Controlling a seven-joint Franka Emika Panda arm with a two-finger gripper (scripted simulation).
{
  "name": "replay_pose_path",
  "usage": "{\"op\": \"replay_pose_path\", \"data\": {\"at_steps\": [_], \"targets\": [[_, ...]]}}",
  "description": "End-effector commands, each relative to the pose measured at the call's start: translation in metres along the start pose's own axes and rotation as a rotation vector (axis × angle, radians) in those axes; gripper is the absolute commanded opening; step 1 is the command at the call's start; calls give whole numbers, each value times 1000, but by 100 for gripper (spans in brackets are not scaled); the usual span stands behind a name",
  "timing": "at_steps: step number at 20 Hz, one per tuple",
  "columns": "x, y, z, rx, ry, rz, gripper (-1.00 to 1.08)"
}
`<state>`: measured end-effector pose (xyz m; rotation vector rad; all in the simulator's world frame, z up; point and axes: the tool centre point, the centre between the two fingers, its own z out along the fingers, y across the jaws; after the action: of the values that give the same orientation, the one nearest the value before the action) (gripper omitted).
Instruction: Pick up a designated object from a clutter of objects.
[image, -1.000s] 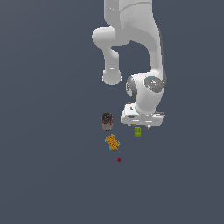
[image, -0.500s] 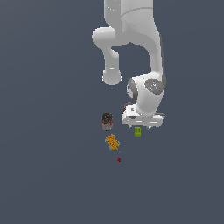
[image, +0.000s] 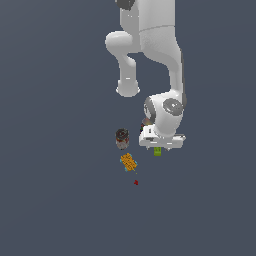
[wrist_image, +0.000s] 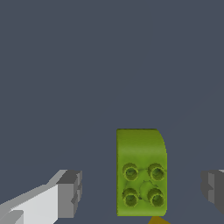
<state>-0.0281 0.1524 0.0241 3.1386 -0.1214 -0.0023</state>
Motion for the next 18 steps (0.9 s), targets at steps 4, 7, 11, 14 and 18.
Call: {"op": "replay_pose_path", "data": {"at_steps": [4, 7, 11, 14, 18], "targets": [[1, 0, 12, 1, 1, 0, 100], [1, 0, 12, 1, 1, 0, -100], [1, 0, 12, 1, 1, 0, -100], [1, 0, 12, 1, 1, 0, -100], [0, 0, 11, 1, 1, 0, -100]]}}
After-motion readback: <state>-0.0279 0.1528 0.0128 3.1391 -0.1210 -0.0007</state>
